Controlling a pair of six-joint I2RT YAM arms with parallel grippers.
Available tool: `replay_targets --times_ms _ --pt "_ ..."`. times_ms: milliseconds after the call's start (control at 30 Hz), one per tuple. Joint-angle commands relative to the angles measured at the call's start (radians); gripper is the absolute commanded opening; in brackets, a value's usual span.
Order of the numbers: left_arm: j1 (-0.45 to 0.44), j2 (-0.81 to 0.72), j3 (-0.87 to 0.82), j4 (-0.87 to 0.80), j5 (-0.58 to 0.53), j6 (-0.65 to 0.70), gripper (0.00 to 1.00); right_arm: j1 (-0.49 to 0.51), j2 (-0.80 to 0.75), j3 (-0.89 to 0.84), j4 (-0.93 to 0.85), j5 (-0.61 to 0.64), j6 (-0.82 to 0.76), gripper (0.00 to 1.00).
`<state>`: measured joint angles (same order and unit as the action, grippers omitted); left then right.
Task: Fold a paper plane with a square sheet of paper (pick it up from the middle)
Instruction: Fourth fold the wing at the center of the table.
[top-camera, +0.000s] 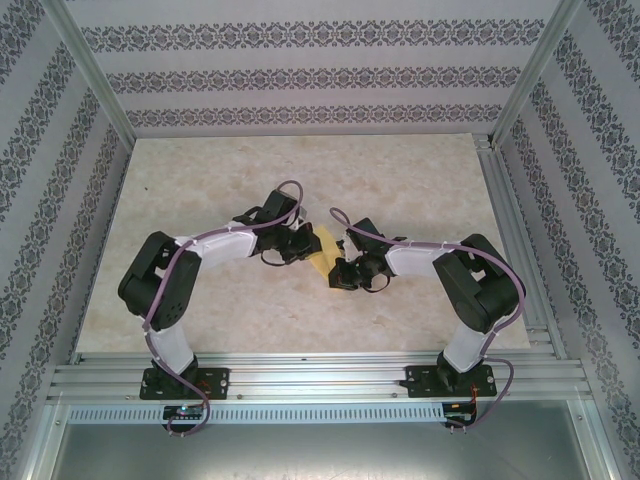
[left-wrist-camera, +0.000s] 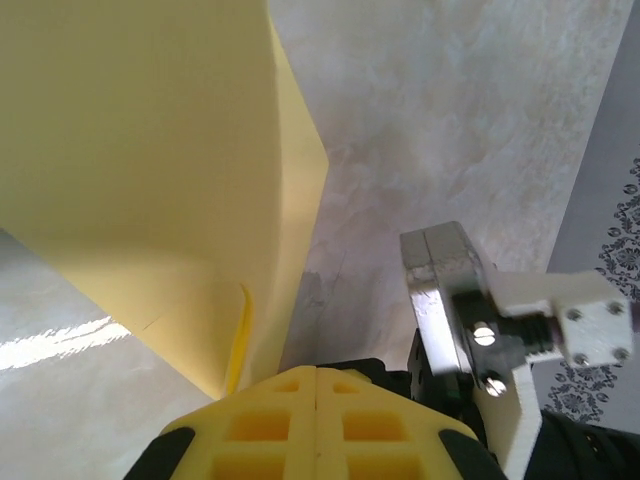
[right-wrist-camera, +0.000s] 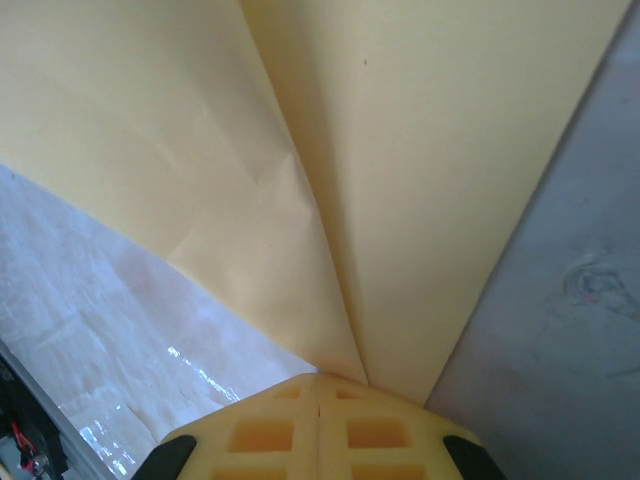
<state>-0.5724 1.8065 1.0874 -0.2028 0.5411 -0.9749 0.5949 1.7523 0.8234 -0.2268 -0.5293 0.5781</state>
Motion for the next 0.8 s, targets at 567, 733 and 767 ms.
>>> replay_targets --times_ms 567,733,767 --pt "-0.032 0.148 0.063 0.014 -0.018 0.067 0.07 0.016 0.088 -0.056 -0.020 0.072 0.012 0.04" --pt "-0.032 0.177 0.073 0.024 -0.019 0.087 0.07 0.017 0.086 -0.055 -0.019 0.071 0.014 0.04" --pt "-0.032 0.177 0.074 0.023 -0.025 0.093 0.07 0.017 0.085 -0.056 -0.020 0.071 0.015 0.04"
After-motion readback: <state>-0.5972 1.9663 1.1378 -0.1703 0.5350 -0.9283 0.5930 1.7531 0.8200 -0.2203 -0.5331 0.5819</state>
